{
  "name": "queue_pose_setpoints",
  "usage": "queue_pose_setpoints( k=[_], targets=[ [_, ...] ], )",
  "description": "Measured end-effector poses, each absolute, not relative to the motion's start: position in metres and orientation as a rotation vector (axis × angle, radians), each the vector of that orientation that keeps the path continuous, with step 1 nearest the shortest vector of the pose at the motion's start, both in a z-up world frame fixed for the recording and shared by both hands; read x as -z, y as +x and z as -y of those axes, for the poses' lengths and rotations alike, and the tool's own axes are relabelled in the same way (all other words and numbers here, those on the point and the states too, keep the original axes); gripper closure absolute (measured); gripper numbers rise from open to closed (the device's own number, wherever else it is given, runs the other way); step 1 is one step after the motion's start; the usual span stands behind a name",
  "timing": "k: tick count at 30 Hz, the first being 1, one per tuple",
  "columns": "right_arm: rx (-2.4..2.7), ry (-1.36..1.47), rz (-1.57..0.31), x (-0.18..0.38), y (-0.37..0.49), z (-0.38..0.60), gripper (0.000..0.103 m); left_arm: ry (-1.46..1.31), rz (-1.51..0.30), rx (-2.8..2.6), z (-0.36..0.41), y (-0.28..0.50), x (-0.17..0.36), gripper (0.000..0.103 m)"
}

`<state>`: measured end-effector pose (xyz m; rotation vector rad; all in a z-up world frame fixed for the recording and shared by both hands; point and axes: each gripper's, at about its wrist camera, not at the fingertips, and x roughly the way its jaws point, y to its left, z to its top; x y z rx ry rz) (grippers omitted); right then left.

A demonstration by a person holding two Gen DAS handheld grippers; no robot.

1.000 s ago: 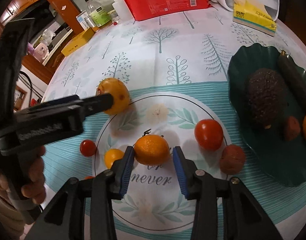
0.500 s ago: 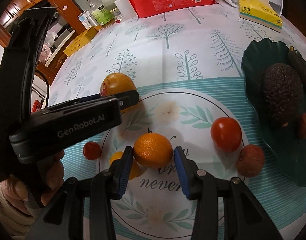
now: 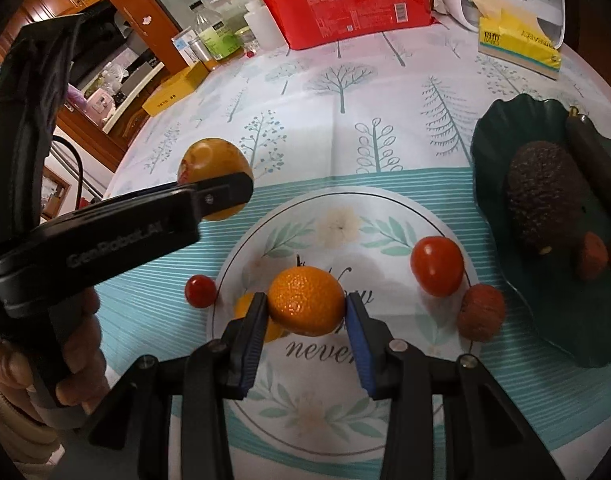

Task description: Organize fruits

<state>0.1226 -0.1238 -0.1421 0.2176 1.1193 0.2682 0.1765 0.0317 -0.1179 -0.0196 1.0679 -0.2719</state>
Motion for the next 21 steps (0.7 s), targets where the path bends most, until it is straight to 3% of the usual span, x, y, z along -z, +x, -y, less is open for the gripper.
queue_pose_setpoints(
  k=[12,21],
  targets=[
    [-0.245,0.218,-1.06,0.095,0.084,0.176,0.063,0.092,-1.084,0.326,0.024,0.126,0.08,0.055],
    [-0.166,0.14,-0.944,0.025,0.085,0.251,0.063,0.162,-0.975,0.392,0.101,0.133,0.015,0.054]
  ],
)
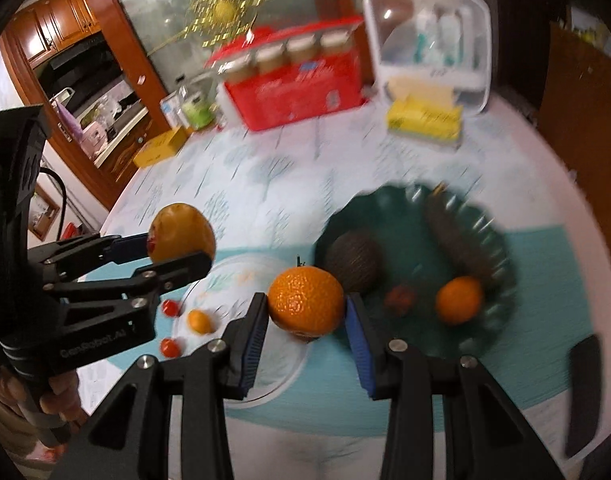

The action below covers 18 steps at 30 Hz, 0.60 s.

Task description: Organize fruits

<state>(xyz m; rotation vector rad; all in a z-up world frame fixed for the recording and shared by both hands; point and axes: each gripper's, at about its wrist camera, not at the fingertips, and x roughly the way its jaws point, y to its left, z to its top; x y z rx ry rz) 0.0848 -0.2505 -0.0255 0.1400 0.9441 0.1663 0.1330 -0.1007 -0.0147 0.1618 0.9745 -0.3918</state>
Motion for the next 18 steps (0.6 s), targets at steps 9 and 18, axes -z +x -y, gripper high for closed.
queue_pose_setpoints(
  k=[9,18],
  targets=[
    [-0.123,0.072,-0.869,-0.008,0.129,0.317,0.063,0.294,-0.913,0.408,0.178,0.189,-0.008,0.054],
    [-0.149,0.094,-1.028,0.062,0.163,0.341,0.063,0.299,-1.074,0.387,0.222,0.243,0.068,0.054]
  ],
)
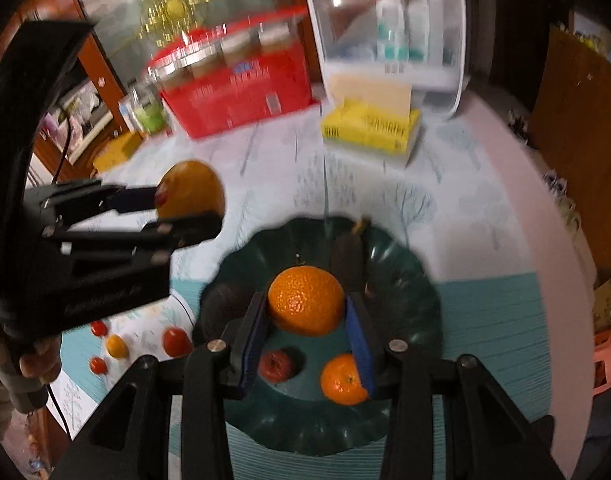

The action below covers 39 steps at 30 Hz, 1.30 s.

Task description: Organize fruits

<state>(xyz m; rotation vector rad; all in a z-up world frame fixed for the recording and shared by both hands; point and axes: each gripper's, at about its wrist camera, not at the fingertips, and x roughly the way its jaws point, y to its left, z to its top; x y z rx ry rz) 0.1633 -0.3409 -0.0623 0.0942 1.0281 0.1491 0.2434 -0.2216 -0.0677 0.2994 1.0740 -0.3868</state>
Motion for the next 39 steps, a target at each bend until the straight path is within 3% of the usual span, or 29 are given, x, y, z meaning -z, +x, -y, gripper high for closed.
queue_pose_setpoints(
  k=[7,16,17,21,39],
  targets=[
    [-0.2,0.103,-1.131,0.112,0.168,0.341,0.063,0.313,-1.196,0.401,0.24,0.257,0.127,0.054],
    [-0.215,0.156,-1.163,0.136,0.174,0.347,0.062,0.341,-1.261,0.411,0.25,0.263,0.156,0.053],
    [-0.216,0.163,-1.166,0.136,0.175,0.347,0.062,0.347,-1.257,0.411,0.251,0.262,0.156,0.052],
    [-0.235,0.197,-1.164,0.137,0.177,0.348,0.06,0.355,-1.206,0.411,0.25,0.257,0.147,0.029],
    [-0.203,0.187,-1.1,0.113,0.161,0.35,0.058,0.246,-1.149,0.378,0.214,0.225,0.098,0.028]
  ],
)
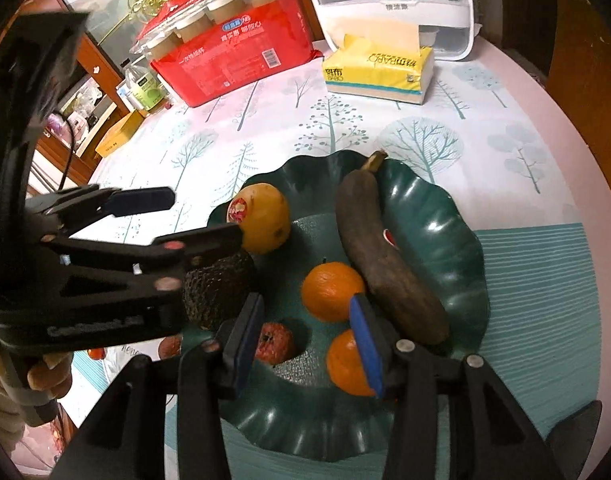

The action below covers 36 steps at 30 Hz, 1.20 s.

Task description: Organize fruits

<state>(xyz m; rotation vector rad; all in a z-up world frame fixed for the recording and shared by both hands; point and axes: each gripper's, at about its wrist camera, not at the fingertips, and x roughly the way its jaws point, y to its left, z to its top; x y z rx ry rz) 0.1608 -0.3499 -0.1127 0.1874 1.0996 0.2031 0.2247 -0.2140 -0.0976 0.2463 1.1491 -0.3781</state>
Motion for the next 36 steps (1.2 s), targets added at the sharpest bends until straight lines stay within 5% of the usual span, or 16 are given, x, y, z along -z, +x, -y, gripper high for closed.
queue_pose_setpoints(
  k=[21,36],
  targets=[
    [-0.149,0.203,-0.961,0.041,0.098,0.325,0.058,0.169,-1.026,0.371,0.157,0.14,0.01,0.028],
    [-0.184,0.147,-0.905,0.007,0.062,0.245,0.058,0.083,-0.947,0.288,0.04,0.091,-0.021,0.025]
  ],
)
